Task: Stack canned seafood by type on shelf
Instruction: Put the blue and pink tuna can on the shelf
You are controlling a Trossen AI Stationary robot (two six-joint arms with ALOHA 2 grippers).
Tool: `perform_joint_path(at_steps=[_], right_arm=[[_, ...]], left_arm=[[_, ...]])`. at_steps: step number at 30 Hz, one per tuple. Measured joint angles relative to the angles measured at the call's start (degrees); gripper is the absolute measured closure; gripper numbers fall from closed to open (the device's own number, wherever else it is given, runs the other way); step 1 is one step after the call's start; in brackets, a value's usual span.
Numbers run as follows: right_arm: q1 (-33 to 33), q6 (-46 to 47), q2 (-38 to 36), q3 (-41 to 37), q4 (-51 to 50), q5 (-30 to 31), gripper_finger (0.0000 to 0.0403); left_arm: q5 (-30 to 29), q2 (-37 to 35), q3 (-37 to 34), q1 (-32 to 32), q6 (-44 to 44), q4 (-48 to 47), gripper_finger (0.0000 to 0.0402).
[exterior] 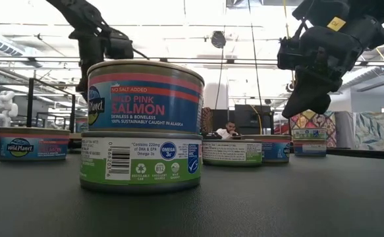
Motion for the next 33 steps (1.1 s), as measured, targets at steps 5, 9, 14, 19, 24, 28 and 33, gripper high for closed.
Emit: perform_joint_path(at_steps=[5,9,14,19,24,28,33], right_arm=[[0.00,0.14,0.01,0.00,0.00,0.00,0.0403],[0.00,0.10,0.01,0.00,0.01,0.00,0.0403],[-0.02,-0.52,0.01,0.00,0.02,0.02,0.0403],[-0.02,-0.67,0.01,0.00,0.00,0.00,0.0403],[-0.02,-0.68,0.01,0.00,0.02,0.02,0.0403],[-0.02,-0.87,0.00,0.00,0.02,0.02,0.0403],[-0.02,-0.87,0.00,0.00,0.02,0.02,0.0403]], left_arm=[[-1.20,2.12,0.00,0.73,1.19,-0.82,0.0401],[-1.73,3.51,0.04,1.76,1.43,-0.58,0.0401],[-3.80,3.85,0.04,3.85,1.36,0.91,0.0401],[-3.81,3.85,0.07,6.31,1.61,1.73,0.0401],[-3.85,3.85,0.07,8.86,2.90,2.39,0.0401],[-3.87,3.85,0.07,10.58,4.31,2.92,0.0401],[-3.84,3.85,0.07,11.49,4.37,5.44,0.0401]])
